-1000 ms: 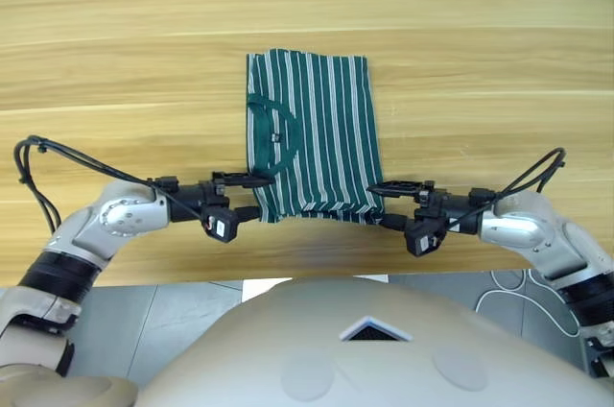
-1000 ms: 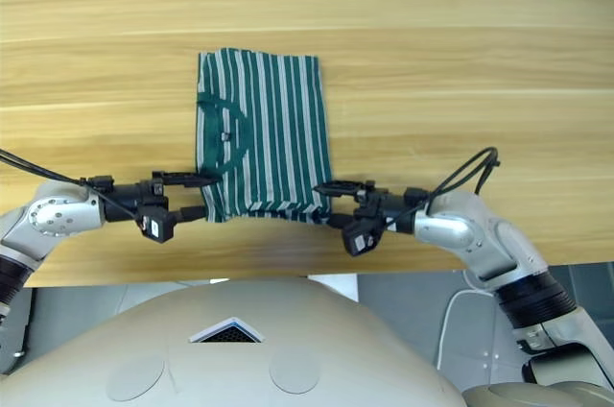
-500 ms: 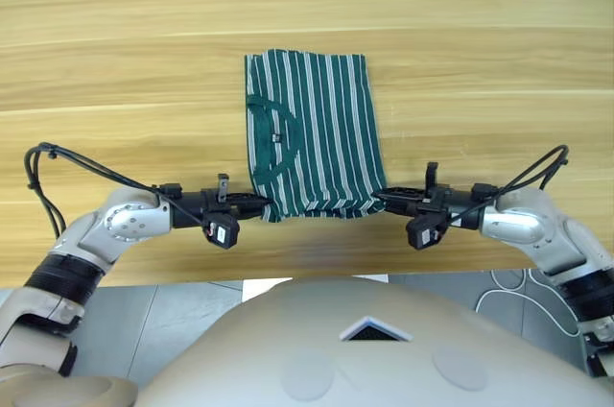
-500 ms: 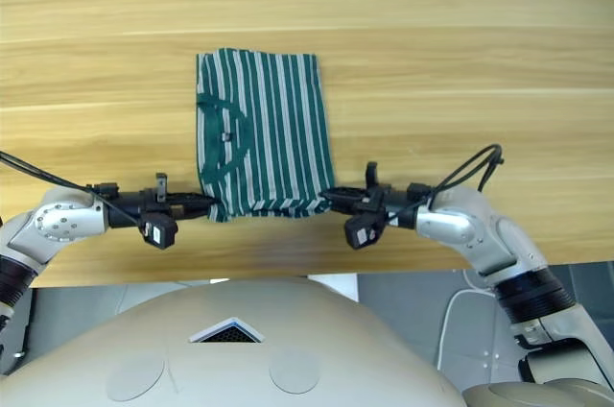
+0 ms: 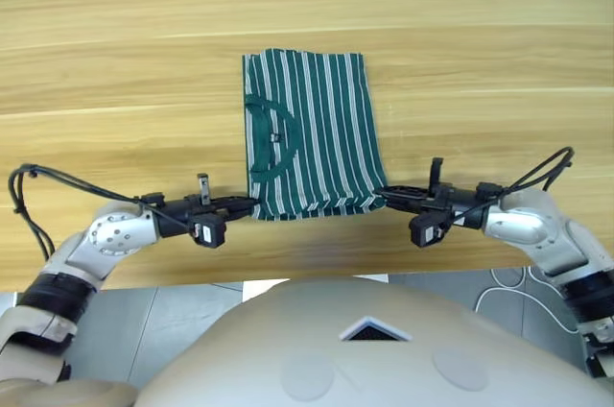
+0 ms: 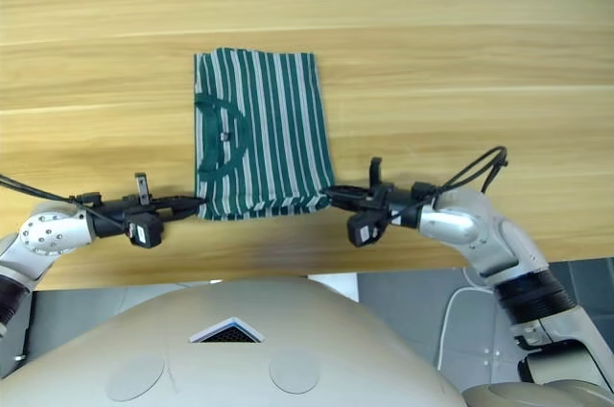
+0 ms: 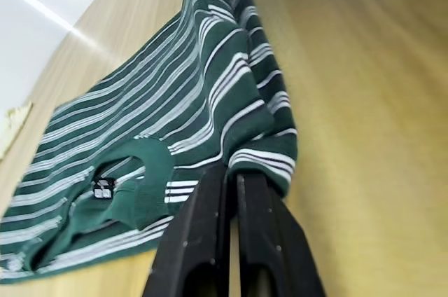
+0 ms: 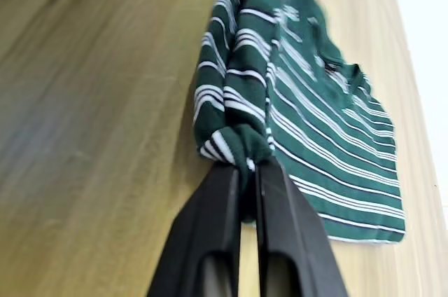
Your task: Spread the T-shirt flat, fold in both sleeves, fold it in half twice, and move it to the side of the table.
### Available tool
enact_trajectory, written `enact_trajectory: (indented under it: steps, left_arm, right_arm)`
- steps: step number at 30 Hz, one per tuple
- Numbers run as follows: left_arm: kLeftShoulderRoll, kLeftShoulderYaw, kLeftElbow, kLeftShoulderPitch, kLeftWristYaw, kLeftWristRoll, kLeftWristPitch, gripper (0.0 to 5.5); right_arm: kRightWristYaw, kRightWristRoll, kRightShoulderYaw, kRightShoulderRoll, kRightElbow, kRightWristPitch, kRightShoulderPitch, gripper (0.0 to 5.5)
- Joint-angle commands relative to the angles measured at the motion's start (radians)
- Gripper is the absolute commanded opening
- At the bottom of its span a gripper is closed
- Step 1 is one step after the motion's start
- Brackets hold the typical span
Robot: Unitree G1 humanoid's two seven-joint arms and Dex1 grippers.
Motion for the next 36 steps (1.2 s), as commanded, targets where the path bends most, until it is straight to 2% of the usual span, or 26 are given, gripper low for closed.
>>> enact_trajectory:
  steps: [1,7,12,18,26,36]
  left_arm:
    - [0.018,0.023,-0.032,0.083,-0.022,-0.069,0.016,0.0]
    - [-0.032,0.085,-0.099,0.073,-0.008,-0.163,0.011,0.0]
    - [-0.129,0.164,-0.119,0.008,0.053,-0.167,0.068,0.0]
    - [-0.25,0.226,-0.078,-0.103,0.146,-0.046,0.176,0.0]
    - [-0.357,0.272,0.098,-0.267,0.294,0.117,0.283,0.0]
    - [-0.426,0.263,0.246,-0.343,0.377,0.194,0.276,0.0]
  right_arm:
    - [-0.009,0.054,-0.055,-0.025,-0.028,0.006,0.048,0.09]
    - [-0.025,0.09,-0.091,0.02,-0.042,0.026,0.023,0.09]
    - [-0.05,0.069,-0.081,0.101,-0.024,0.069,-0.052,0.09]
    - [-0.144,0.011,-0.091,0.24,0.047,0.14,-0.212,0.09]
    - [-0.325,-0.11,-0.09,0.375,0.316,0.219,-0.461,0.09]
    - [-0.435,-0.178,-0.022,0.488,0.644,0.176,-0.692,0.09]
